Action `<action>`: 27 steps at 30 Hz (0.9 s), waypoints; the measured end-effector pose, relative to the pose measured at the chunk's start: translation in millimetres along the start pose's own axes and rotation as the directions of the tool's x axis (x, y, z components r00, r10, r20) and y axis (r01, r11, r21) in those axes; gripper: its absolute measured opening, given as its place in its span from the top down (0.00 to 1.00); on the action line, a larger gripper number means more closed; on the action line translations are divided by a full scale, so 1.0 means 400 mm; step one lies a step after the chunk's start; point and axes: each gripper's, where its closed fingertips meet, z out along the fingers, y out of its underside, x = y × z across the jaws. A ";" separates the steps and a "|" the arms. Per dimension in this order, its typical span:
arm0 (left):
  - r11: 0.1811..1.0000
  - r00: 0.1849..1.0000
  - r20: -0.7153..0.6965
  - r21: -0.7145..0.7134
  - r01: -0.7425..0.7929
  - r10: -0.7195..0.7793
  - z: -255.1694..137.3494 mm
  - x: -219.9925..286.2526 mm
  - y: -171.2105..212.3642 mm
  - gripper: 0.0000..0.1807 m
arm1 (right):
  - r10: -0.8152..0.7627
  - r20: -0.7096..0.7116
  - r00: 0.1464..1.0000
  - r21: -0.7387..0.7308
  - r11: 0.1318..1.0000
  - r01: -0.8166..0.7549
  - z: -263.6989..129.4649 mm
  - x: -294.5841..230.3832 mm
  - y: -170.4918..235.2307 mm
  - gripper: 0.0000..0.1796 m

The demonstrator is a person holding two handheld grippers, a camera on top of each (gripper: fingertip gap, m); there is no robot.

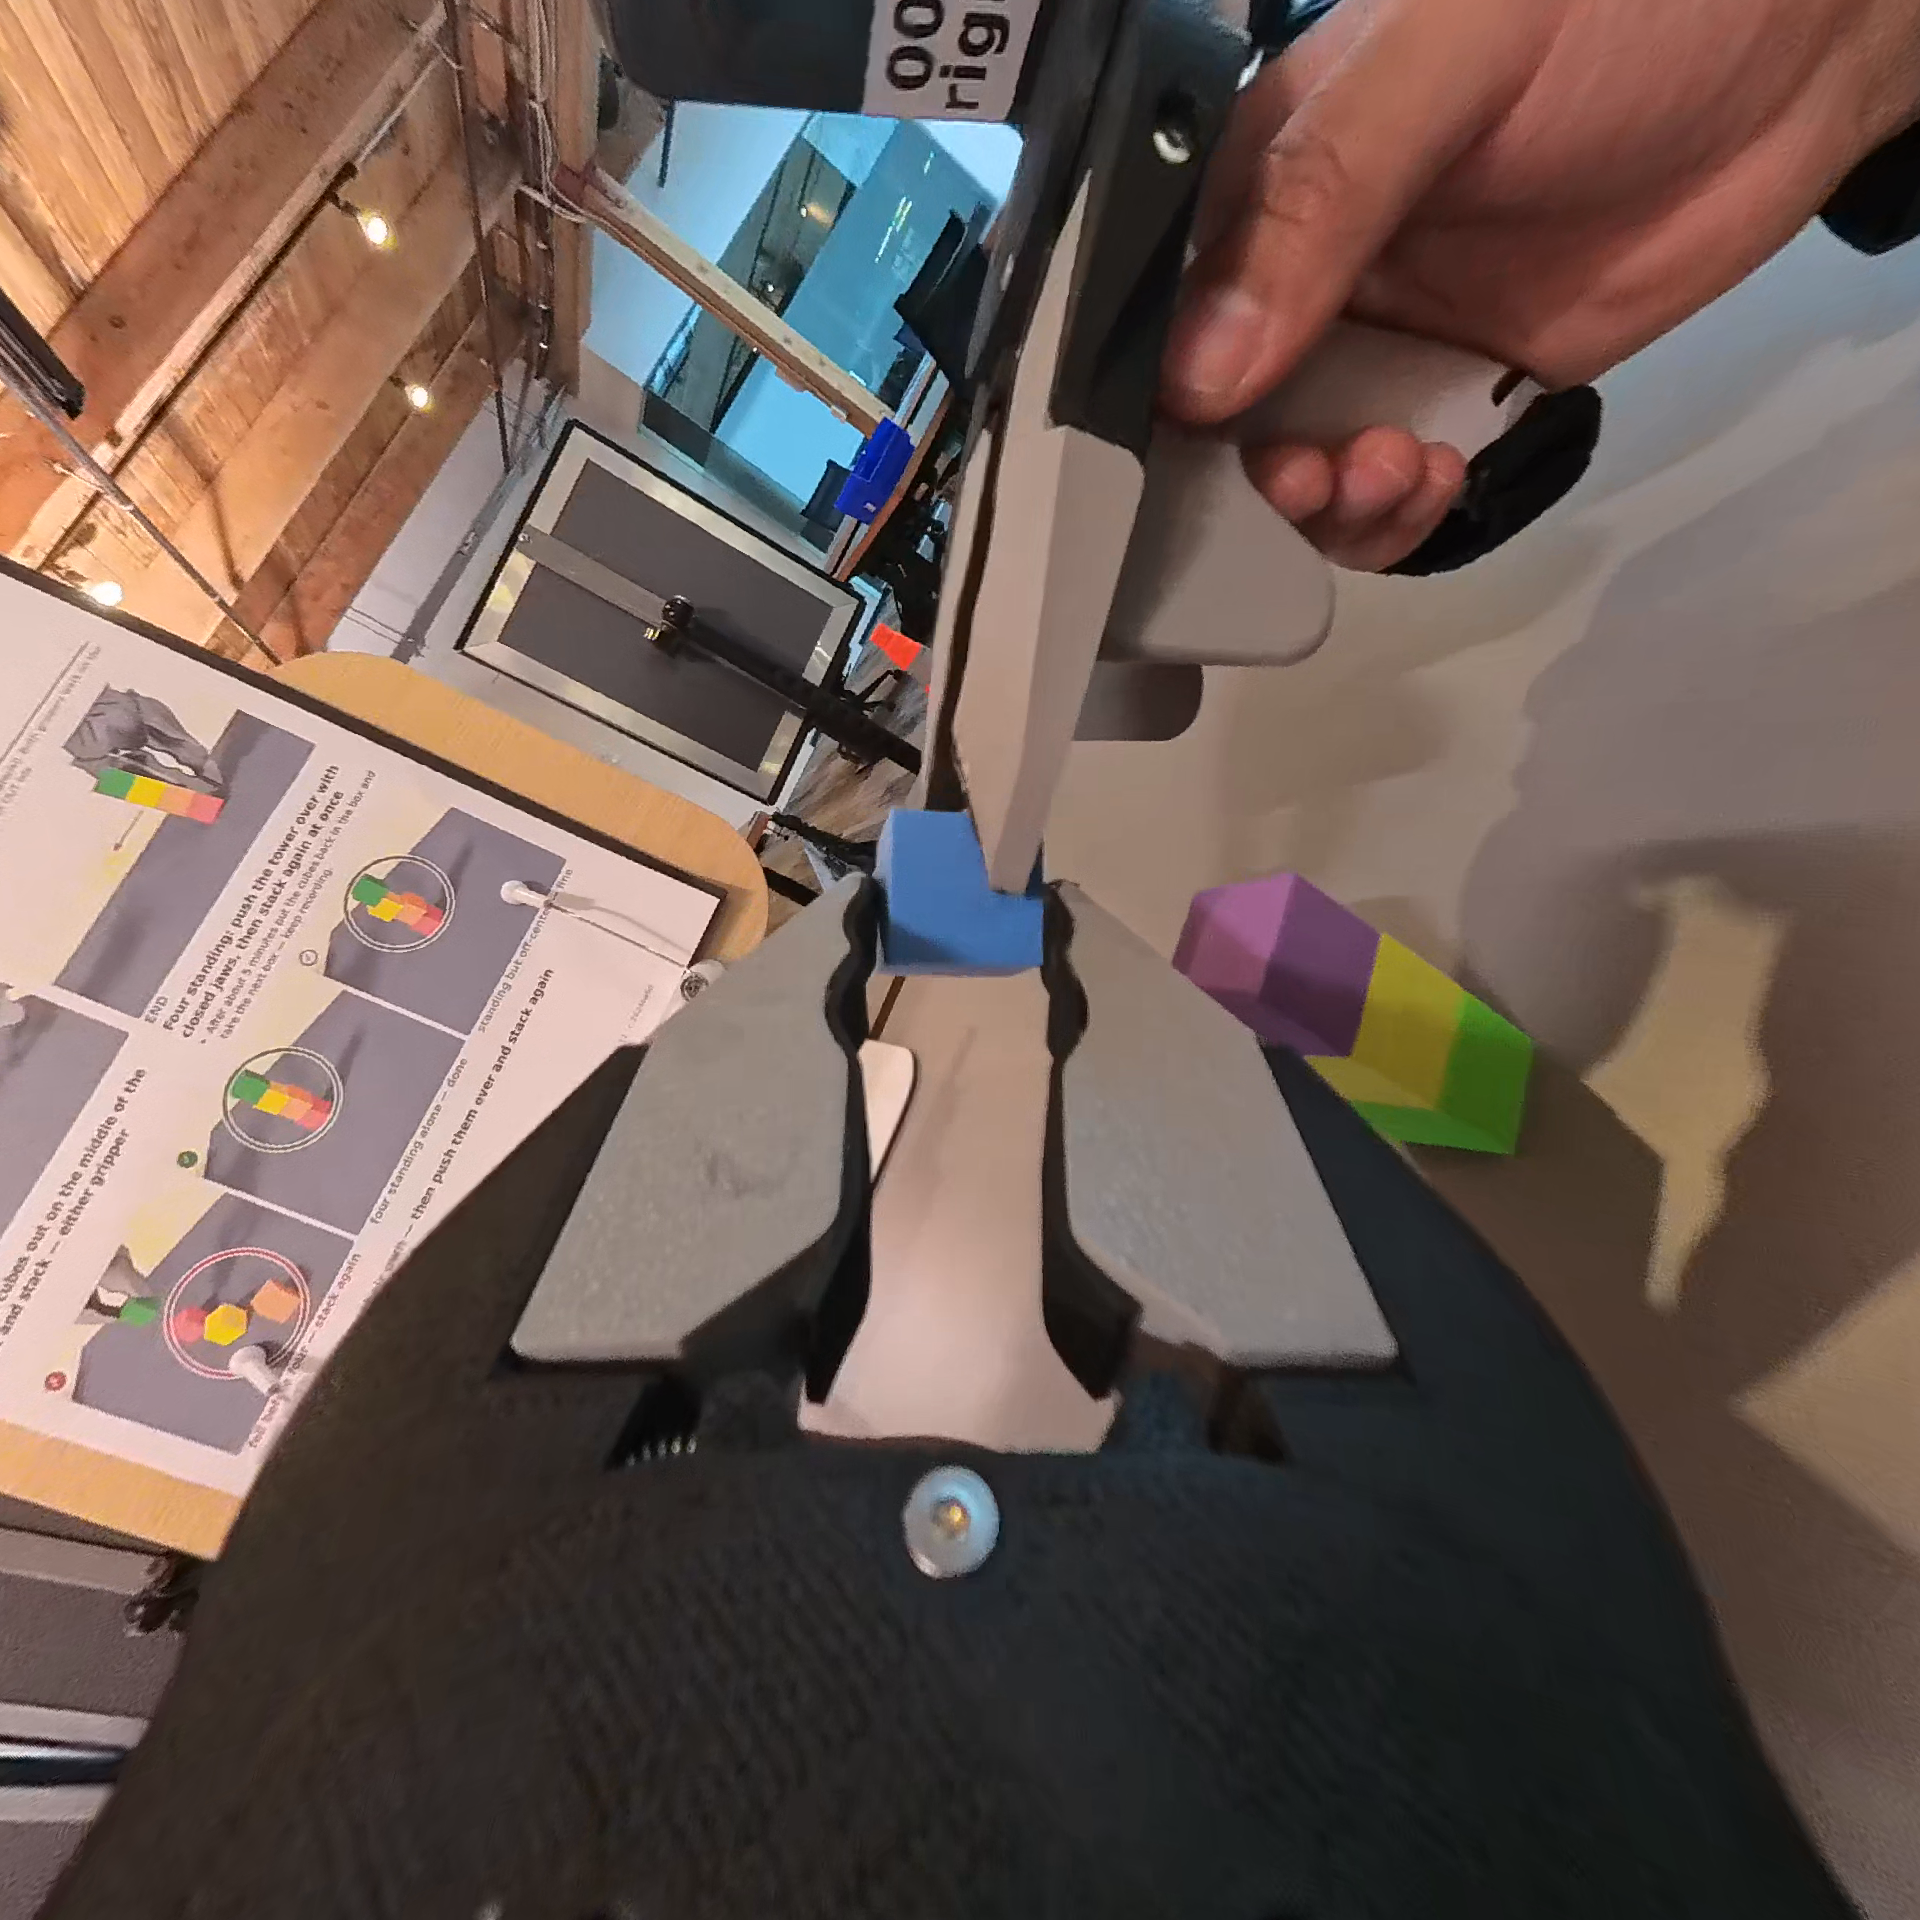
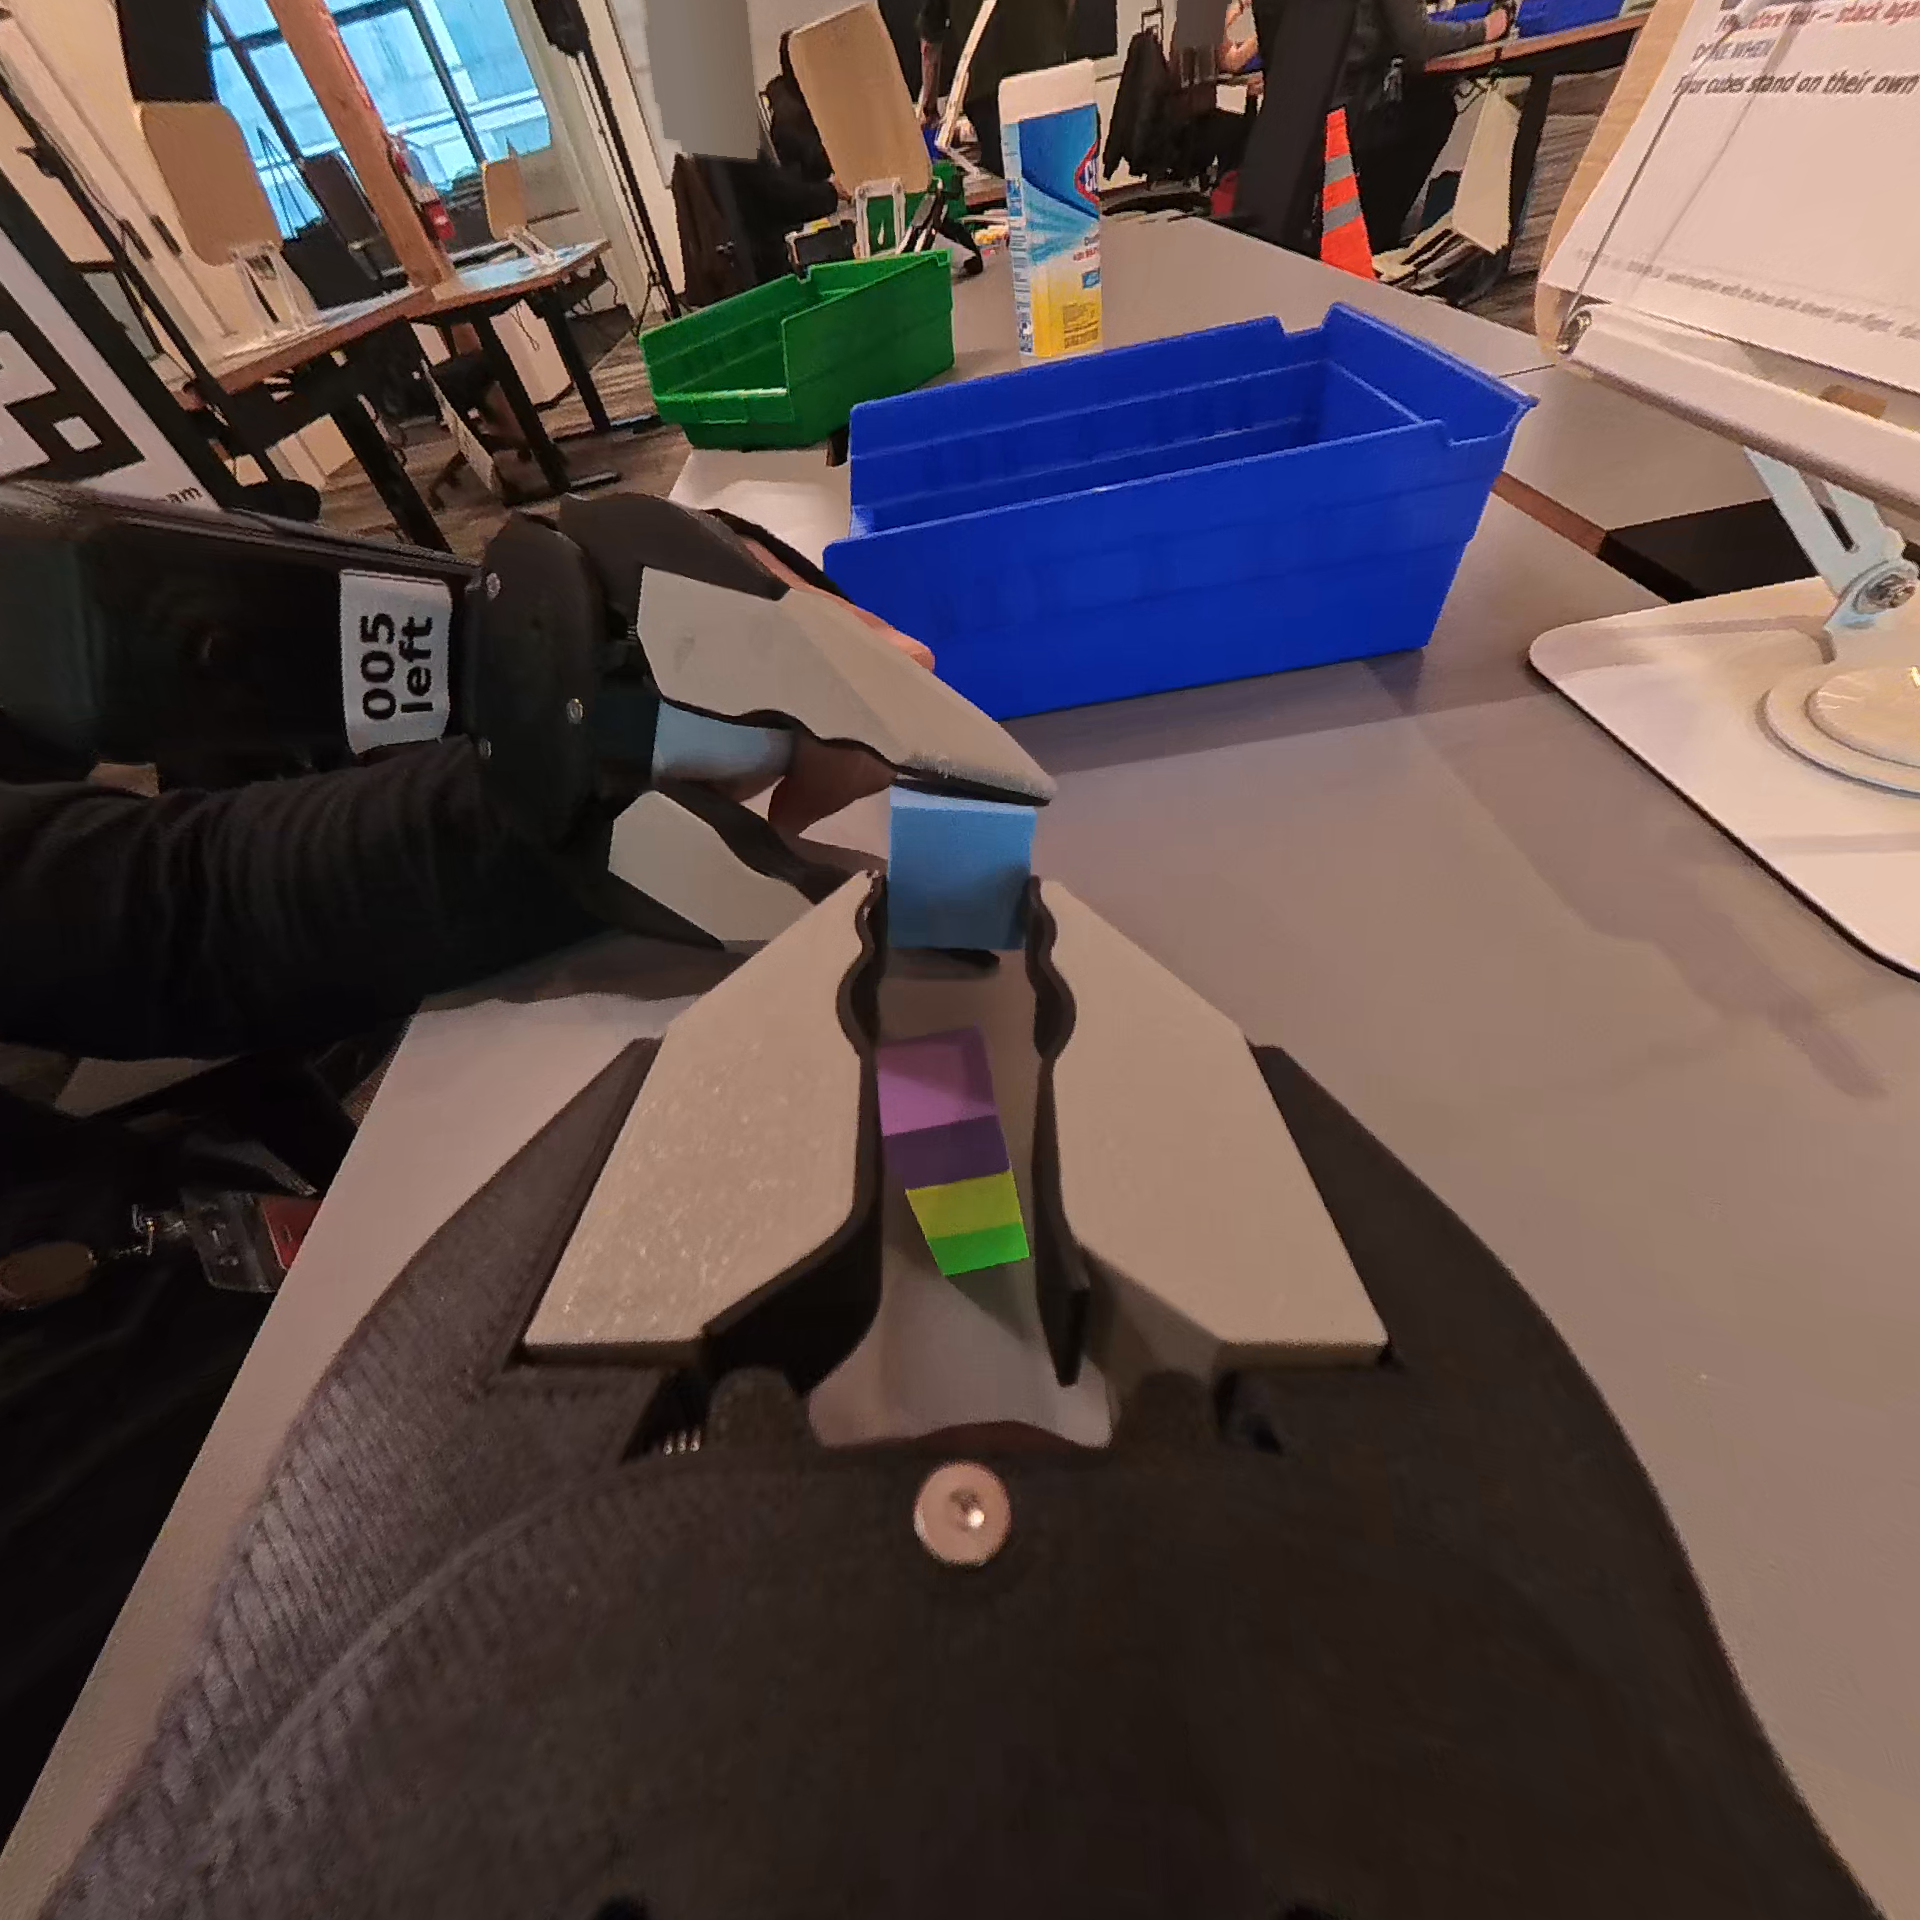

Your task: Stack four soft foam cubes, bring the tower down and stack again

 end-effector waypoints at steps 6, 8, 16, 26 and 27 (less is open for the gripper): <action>1.000 1.000 0.011 0.003 0.010 -0.010 -0.006 -0.008 0.001 0.84 | 0.012 -0.006 1.000 0.018 1.000 -0.012 0.002 0.000 -0.008 0.87; 1.000 1.000 0.016 0.006 0.005 -0.005 -0.009 -0.011 0.002 0.84 | 0.016 -0.002 1.000 0.029 0.999 -0.016 -0.002 0.001 -0.011 0.87; 1.000 1.000 0.009 0.008 -0.023 0.023 -0.013 -0.006 0.000 0.85 | 0.056 0.049 0.997 0.052 0.997 -0.058 -0.010 -0.001 -0.008 0.87; 0.989 0.990 -0.021 -0.035 -0.141 0.141 -0.007 0.023 0.017 0.85 | 0.117 0.101 0.988 0.037 0.992 -0.121 -0.013 0.000 0.006 0.84; 0.989 0.990 -0.022 -0.034 -0.140 0.140 -0.007 0.023 0.016 0.85 | 0.114 0.096 0.989 0.035 0.992 -0.118 -0.012 0.001 0.006 0.83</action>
